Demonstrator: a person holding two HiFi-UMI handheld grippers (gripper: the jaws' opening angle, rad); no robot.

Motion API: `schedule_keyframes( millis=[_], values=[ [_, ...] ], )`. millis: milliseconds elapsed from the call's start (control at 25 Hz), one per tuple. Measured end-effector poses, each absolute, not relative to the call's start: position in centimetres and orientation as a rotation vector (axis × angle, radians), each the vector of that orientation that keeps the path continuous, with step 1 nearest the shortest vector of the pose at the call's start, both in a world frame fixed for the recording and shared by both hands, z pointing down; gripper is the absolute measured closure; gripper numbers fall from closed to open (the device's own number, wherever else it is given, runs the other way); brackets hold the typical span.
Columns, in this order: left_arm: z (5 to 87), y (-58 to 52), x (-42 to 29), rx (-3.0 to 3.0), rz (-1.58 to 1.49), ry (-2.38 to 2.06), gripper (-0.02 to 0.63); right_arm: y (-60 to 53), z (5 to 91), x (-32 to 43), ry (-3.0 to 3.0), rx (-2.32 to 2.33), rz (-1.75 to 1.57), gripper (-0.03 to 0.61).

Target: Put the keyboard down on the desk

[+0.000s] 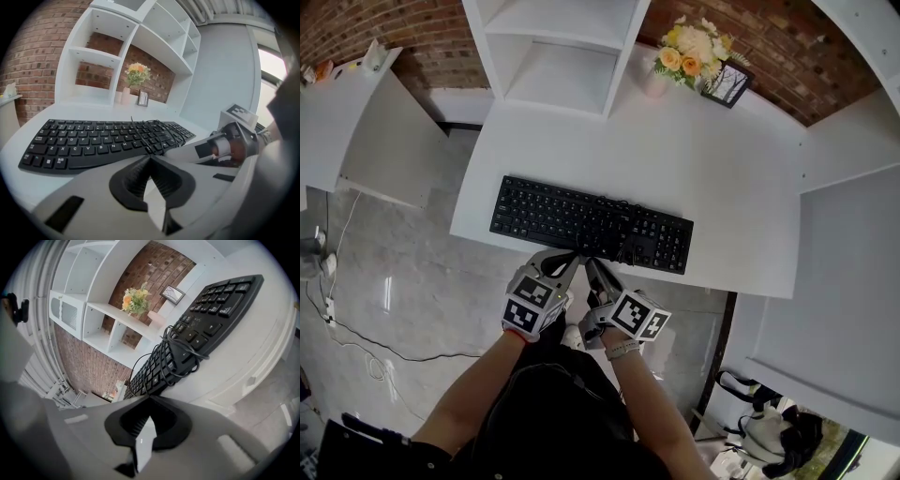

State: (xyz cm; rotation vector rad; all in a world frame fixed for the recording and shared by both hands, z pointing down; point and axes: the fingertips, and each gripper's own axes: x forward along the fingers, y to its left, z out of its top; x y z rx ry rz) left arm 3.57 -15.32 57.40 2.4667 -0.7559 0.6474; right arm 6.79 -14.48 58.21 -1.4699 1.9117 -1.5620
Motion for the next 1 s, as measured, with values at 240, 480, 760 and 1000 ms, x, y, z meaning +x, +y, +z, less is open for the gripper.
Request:
schedule_keyframes(
  millis=[240,480,760,1000],
  values=[
    [57.3,-16.6,3.9,2.471,0.678,-0.764,0.621,-15.8,58.1,7.1,1.874,-1.478,-1.569,0.577],
    [57.4,-16.8,4.0,2.46,0.664,-0.776,0.621,-16.1,58.1,7.1,1.863,-1.491,-1.581,0.577],
    [56.4,-16.3,4.6,2.479,0.619,-0.747,0.621,-16.2,57.4,7.6,1.901,-1.509,-1.526,0.577],
    [54.5,-16.6,4.3,2.523,0.543,-0.803,0.621,-15.8,55.0,9.7,2.076,-1.675,-1.27,0.577]
  ],
)
